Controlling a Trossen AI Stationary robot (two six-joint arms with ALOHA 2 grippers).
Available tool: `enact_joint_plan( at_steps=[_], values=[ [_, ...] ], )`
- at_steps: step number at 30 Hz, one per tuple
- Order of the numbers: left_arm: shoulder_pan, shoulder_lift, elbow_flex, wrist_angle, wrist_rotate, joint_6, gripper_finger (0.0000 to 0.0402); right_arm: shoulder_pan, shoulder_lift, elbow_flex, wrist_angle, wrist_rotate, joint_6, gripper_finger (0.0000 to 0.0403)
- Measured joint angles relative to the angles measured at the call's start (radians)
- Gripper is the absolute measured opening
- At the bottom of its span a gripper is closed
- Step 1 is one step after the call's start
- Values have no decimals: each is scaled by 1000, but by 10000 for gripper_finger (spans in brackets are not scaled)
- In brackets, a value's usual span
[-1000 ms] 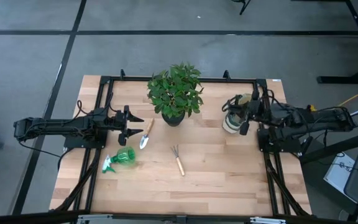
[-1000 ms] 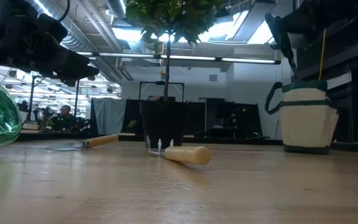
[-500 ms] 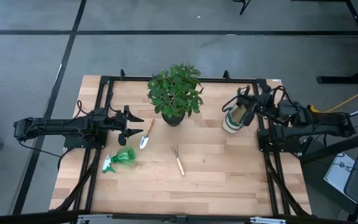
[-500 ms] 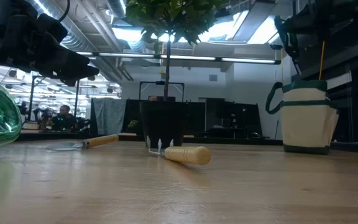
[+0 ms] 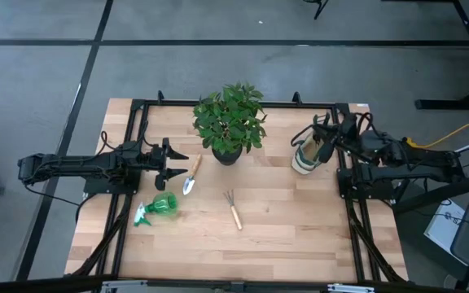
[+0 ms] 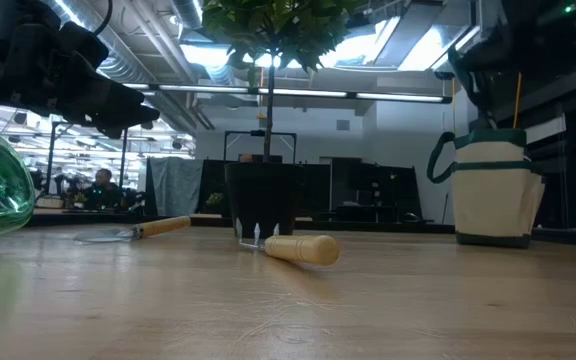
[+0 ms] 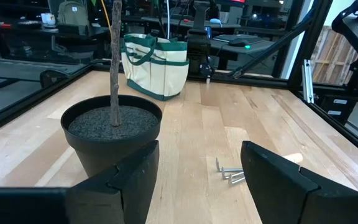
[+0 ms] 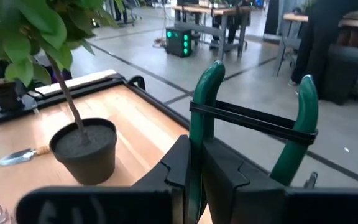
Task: Pick & Place Garden tools in Gardening bag
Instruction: Put the green pruning shear into the white gardening bag
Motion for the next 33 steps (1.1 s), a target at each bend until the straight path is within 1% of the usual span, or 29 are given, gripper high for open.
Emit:
enact_joint_plan(
  at_steps=[2, 4, 7, 13, 17, 27, 30, 33],
  values=[
    [0, 0, 0, 0, 0, 0, 224, 0, 0, 0, -20, 4, 18, 35],
    [0, 0, 0, 0, 0, 0, 224, 0, 0, -2, -37, 31, 38, 35],
    [0, 0, 0, 0, 0, 0, 224, -1, 0, -39, -4, 63, 60, 35],
    [0, 0, 0, 0, 0, 0, 224, 0, 0, -168, 176, 67, 62, 35],
    [0, 0, 0, 0, 0, 0, 224, 0, 0, -223, 271, 60, 61, 35],
    [0, 0, 0, 0, 0, 0, 224, 0, 0, -241, 279, 60, 80, 35],
    [0, 0, 0, 0, 0, 0, 224, 0, 0, -241, 268, 61, 123, 35],
    [0, 0, 0, 0, 0, 0, 224, 0, 0, -241, 267, 79, 206, 35]
  ],
)
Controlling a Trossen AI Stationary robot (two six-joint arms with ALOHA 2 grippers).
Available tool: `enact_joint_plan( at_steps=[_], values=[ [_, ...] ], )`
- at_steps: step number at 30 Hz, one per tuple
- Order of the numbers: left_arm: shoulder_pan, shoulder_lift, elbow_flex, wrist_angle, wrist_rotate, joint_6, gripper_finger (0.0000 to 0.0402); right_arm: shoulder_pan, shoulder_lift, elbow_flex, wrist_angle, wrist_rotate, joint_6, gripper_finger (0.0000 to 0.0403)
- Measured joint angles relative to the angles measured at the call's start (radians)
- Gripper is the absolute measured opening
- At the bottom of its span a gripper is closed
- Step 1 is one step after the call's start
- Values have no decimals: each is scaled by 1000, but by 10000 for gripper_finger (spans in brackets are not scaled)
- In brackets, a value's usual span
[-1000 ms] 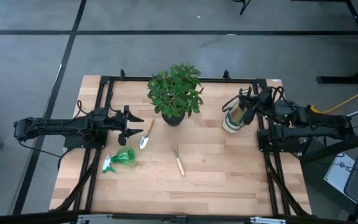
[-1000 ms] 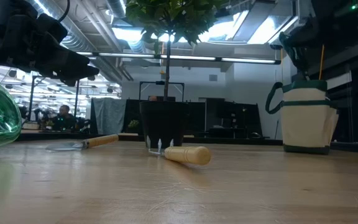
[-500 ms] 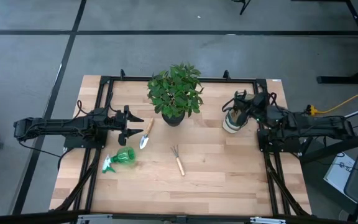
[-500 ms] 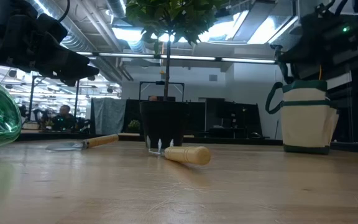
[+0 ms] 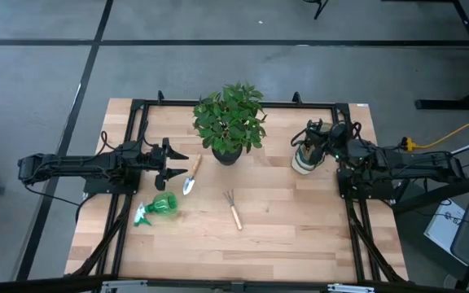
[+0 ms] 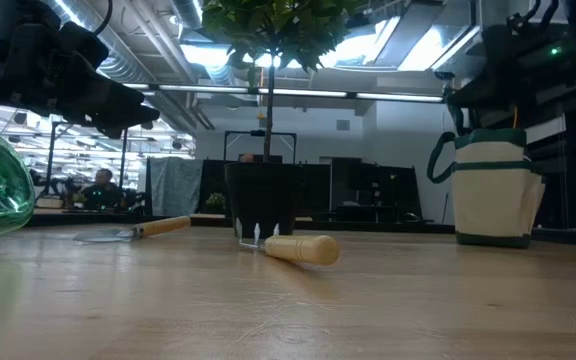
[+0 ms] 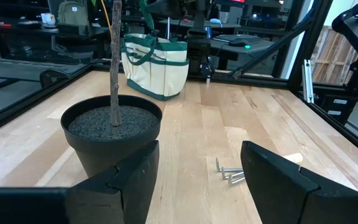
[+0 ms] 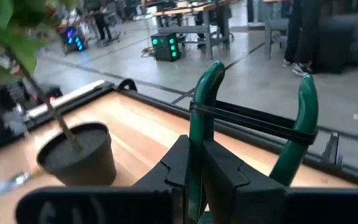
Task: Pick & Place Garden tools in Gardening bag
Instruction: Put the green pruning shear into the white gardening bag
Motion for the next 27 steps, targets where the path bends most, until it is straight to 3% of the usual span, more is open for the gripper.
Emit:
enact_joint_plan(
  at_steps=[6, 27],
  values=[
    [0, 0, 0, 0, 0, 0, 224, 0, 0, 0, -6, 60, 132, 35],
    [0, 0, 0, 0, 0, 0, 224, 0, 0, 0, -104, 44, 140, 39]
  ],
)
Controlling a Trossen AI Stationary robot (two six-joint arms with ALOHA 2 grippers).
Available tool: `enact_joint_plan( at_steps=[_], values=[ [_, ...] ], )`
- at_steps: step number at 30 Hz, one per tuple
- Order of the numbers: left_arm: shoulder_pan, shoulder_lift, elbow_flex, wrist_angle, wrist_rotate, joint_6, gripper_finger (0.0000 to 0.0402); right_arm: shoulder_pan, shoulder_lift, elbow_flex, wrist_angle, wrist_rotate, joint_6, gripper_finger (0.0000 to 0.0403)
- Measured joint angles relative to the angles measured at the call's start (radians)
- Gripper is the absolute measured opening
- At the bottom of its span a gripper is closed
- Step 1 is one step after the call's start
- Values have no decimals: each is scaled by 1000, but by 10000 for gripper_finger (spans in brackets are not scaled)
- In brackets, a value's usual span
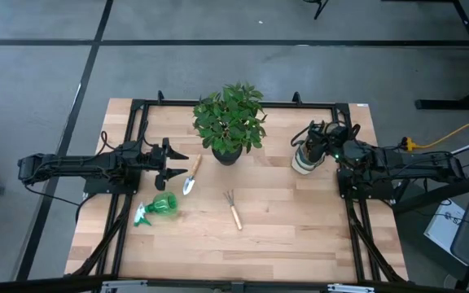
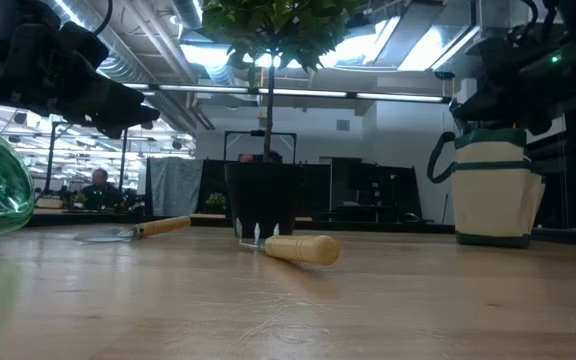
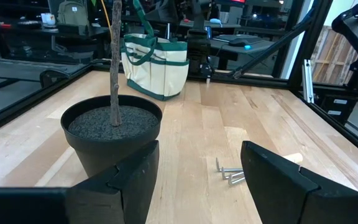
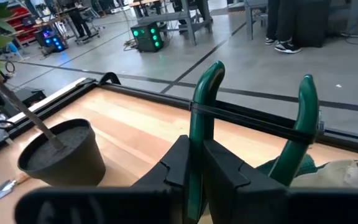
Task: Pick & Place Garden tools in Gardening bag
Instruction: Put the green pruning shear into the white gardening bag
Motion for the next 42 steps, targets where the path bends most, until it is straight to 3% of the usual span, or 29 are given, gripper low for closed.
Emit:
enact_joint_plan(
  at_steps=[18, 22, 31, 38, 42],
  values=[
    [0, 0, 0, 0, 0, 0, 224, 0, 0, 0, 16, -5, -7, 179],
    [0, 0, 0, 0, 0, 0, 224, 0, 0, 0, 59, -7, -41, 185],
    [0, 0, 0, 0, 0, 0, 224, 0, 0, 2, 159, -138, -172, 185],
    [0, 0, 0, 0, 0, 0, 224, 0, -1, 69, -17, -74, -105, 185],
    [0, 0, 0, 0, 0, 0, 224, 0, -1, 112, -145, -127, -36, 185]
  ],
)
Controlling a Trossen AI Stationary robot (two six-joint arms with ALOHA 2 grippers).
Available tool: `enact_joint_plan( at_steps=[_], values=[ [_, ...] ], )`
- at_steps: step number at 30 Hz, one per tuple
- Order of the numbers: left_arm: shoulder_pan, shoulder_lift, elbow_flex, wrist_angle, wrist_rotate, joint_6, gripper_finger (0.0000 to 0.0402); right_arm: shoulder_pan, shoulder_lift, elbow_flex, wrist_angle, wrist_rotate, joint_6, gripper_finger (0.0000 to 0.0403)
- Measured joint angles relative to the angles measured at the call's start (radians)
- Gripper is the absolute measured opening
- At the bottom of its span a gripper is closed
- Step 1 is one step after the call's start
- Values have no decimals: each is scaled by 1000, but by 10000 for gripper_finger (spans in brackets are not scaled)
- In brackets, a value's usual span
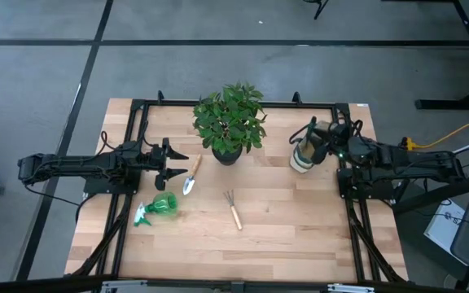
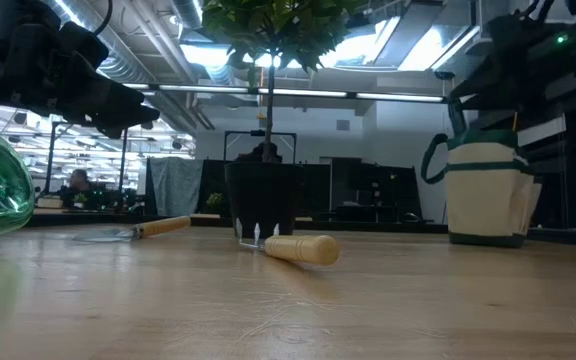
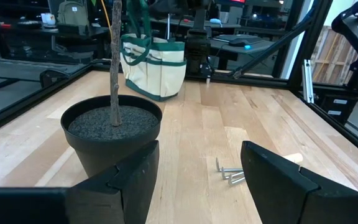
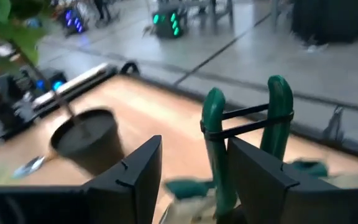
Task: Pick & Place Garden tools in Gardening bag
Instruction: Put the green pruning shear into the white gardening bag, then adjust the white gardening bag
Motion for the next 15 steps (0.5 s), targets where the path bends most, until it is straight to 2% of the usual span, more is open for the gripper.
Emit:
enact_joint_plan(
  at_steps=[3, 10, 15],
  values=[
    [0, 0, 0, 0, 0, 0, 224, 0, 0, 37, -103, -57, 58, 185],
    [0, 0, 0, 0, 0, 0, 224, 0, 0, 175, -440, -76, 260, 185],
    [0, 0, 0, 0, 0, 0, 224, 0, 0, 246, -513, -164, 290, 185]
  ],
)
